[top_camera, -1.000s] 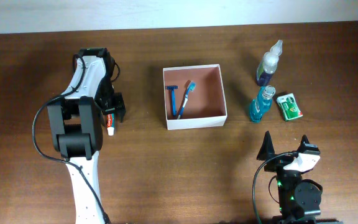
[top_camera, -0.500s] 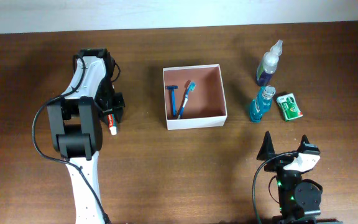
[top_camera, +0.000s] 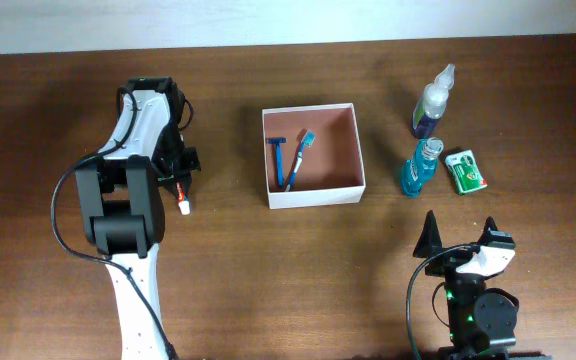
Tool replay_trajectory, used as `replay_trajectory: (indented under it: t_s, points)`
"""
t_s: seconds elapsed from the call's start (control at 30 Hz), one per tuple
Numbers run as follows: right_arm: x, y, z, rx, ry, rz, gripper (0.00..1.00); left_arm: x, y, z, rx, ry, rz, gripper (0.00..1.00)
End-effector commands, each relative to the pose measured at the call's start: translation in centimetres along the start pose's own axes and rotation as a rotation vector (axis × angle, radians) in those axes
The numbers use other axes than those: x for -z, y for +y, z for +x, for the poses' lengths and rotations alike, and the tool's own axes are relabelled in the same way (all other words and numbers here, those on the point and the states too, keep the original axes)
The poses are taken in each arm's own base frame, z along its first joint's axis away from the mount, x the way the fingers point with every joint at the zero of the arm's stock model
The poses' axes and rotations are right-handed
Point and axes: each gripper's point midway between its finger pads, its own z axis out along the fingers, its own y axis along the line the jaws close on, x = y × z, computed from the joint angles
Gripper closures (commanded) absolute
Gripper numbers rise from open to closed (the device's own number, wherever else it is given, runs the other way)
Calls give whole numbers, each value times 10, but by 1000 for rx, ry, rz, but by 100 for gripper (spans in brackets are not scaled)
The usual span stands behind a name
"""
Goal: Pack container
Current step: 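Lower the left gripper and grasp the toothpaste tube, then lift the toothpaste tube and carry it over the box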
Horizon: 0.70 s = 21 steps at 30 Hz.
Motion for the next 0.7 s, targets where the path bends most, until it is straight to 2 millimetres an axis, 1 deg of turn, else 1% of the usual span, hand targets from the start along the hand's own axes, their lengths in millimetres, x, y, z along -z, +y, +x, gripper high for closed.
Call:
replay_trajectory:
  t_s: [0.0,0.17,0.27,0.3,0.33,0.4,0.53,0.67]
  points:
    - [0,0,2,12,4,1,2,9,6,-6,8,-41,-19,89]
    - [0,0,2,12,4,1,2,33,6,-6,8,-82,-3,90]
    - [0,0,2,12,4,1,2,55,1,-1,2,-100,24,91]
    - [0,0,2,12,3,1,2,63,-4,2,-4,-106,45,91]
    - [0,0,2,12,4,1,2,70,-10,5,-12,-113,71,94]
    - [0,0,2,12,4,1,2,87,-26,10,-38,-144,116,96]
    - [0,0,2,12,4,1,2,120,-52,21,-105,-243,136,95]
    - [0,0,2,12,4,1,2,147,-73,36,-165,-321,153,94]
